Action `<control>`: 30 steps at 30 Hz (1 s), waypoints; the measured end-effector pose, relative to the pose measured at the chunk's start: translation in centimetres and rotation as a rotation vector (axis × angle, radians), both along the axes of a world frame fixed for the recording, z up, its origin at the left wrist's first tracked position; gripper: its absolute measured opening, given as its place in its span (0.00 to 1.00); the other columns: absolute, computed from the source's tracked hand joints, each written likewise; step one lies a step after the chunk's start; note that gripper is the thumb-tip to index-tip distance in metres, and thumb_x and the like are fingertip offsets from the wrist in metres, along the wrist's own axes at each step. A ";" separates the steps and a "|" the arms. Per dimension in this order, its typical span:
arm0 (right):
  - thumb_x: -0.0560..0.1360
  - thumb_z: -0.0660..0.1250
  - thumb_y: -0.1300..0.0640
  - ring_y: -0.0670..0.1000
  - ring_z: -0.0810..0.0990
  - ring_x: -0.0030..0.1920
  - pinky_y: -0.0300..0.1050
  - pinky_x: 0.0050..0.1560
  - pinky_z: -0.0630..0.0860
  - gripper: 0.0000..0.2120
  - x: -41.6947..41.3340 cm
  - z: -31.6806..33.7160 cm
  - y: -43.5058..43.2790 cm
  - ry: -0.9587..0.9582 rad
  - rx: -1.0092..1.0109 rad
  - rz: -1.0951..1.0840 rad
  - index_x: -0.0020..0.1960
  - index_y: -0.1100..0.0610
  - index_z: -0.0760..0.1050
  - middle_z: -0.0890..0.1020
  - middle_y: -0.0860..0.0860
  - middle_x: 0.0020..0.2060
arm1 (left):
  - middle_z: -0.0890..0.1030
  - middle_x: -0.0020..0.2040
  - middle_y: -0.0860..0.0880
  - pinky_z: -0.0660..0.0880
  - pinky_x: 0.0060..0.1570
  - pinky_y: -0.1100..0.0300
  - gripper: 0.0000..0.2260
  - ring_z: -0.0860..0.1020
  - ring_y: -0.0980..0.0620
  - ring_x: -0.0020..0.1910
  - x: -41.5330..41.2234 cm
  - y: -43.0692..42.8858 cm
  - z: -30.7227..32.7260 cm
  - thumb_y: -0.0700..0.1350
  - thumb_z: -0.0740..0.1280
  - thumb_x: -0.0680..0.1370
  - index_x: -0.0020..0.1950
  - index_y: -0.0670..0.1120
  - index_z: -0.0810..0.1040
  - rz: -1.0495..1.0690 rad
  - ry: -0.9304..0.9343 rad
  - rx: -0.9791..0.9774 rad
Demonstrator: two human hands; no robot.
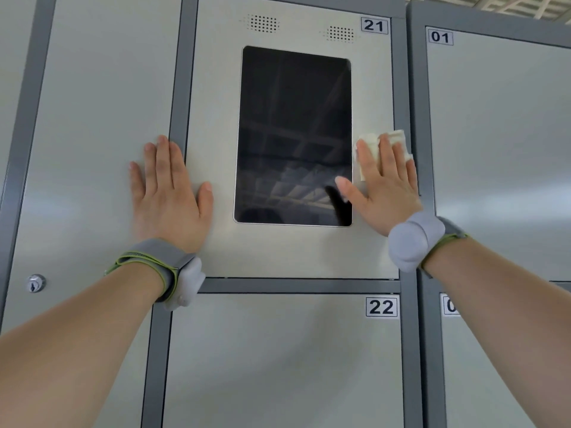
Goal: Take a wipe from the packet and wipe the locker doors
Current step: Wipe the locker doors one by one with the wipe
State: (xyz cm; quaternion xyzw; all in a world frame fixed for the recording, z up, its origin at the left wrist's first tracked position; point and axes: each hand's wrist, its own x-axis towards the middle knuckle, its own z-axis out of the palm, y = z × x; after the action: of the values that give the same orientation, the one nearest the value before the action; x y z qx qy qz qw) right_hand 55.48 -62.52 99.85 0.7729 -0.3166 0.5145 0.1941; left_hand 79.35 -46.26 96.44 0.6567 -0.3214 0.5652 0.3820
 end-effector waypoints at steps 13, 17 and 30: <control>0.66 0.35 0.27 0.57 0.36 0.75 0.56 0.73 0.36 0.44 1.5 -4.1 1.8 0.091 -0.018 0.070 0.77 0.46 0.42 0.38 0.54 0.76 | 0.53 0.77 0.38 0.44 0.73 0.44 0.32 0.50 0.40 0.76 0.1 0.0 0.0 0.53 0.48 0.77 0.75 0.34 0.52 -0.014 -0.016 -0.010; 0.74 0.45 0.29 0.58 0.36 0.75 0.55 0.74 0.36 0.37 1.9 -1.3 2.0 0.052 -0.005 0.049 0.77 0.47 0.41 0.39 0.54 0.76 | 0.53 0.77 0.38 0.44 0.73 0.44 0.31 0.50 0.40 0.76 0.1 0.0 -0.1 0.52 0.48 0.77 0.75 0.34 0.52 -0.022 -0.022 -0.012; 0.72 0.39 0.29 0.58 0.38 0.76 0.54 0.73 0.39 0.39 2.9 -1.9 3.0 0.141 -0.101 0.015 0.77 0.50 0.42 0.39 0.54 0.76 | 0.52 0.76 0.37 0.44 0.73 0.45 0.32 0.50 0.39 0.76 0.3 0.3 -0.1 0.53 0.46 0.77 0.75 0.34 0.52 -0.040 -0.041 0.025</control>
State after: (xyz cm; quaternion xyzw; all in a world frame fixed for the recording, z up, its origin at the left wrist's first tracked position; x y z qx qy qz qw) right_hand 58.39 -59.51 97.92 0.7988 -0.2698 0.4755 0.2510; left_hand 79.69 -45.93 96.32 0.6432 -0.3492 0.5667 0.3783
